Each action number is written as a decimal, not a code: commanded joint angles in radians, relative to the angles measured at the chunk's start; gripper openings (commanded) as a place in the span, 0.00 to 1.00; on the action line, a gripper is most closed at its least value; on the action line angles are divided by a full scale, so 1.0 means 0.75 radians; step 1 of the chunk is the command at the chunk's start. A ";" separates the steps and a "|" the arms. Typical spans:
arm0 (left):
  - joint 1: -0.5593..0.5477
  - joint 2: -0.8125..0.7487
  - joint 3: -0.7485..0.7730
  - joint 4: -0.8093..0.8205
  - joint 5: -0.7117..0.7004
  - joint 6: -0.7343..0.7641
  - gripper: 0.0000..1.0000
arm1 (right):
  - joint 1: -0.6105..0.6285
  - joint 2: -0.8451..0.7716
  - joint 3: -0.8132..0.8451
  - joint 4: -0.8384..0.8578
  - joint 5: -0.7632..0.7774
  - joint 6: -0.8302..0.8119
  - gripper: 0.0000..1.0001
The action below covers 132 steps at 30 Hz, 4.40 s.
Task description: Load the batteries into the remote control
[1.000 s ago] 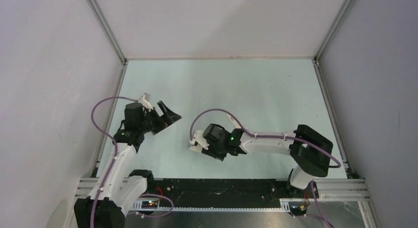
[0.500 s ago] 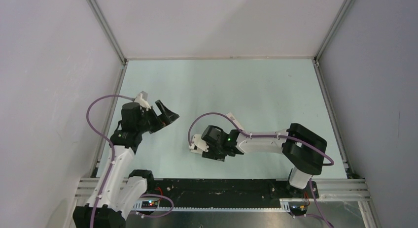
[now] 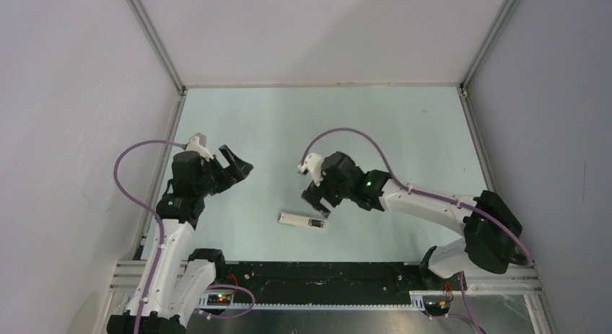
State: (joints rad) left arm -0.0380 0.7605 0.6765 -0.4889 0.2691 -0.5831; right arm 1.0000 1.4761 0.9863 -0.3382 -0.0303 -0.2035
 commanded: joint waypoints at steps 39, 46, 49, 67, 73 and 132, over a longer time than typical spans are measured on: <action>0.044 -0.085 0.014 -0.023 0.053 0.005 0.98 | -0.516 0.613 0.340 -0.255 0.133 0.518 0.49; 0.042 -0.079 0.001 -0.009 0.142 -0.001 0.98 | -0.522 0.589 0.340 -0.256 0.100 0.558 0.41; 0.027 -0.082 -0.015 0.020 0.171 -0.016 0.98 | -0.523 0.560 0.347 -0.250 0.100 0.563 0.38; -0.676 0.182 -0.057 0.481 -0.110 -0.195 0.97 | -0.601 0.414 0.360 -0.250 -0.066 0.638 0.36; -0.809 0.294 -0.060 0.703 -0.207 -0.221 0.97 | -0.639 0.384 0.359 -0.263 -0.193 0.672 0.36; -0.992 0.484 -0.072 0.800 -0.377 -0.247 0.94 | -0.494 0.550 0.337 -0.379 0.094 0.686 0.34</action>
State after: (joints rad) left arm -0.7761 1.1351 0.6334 0.0696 0.0025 -0.7605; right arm 0.6460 1.8881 1.2476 -0.6304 0.0837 0.2981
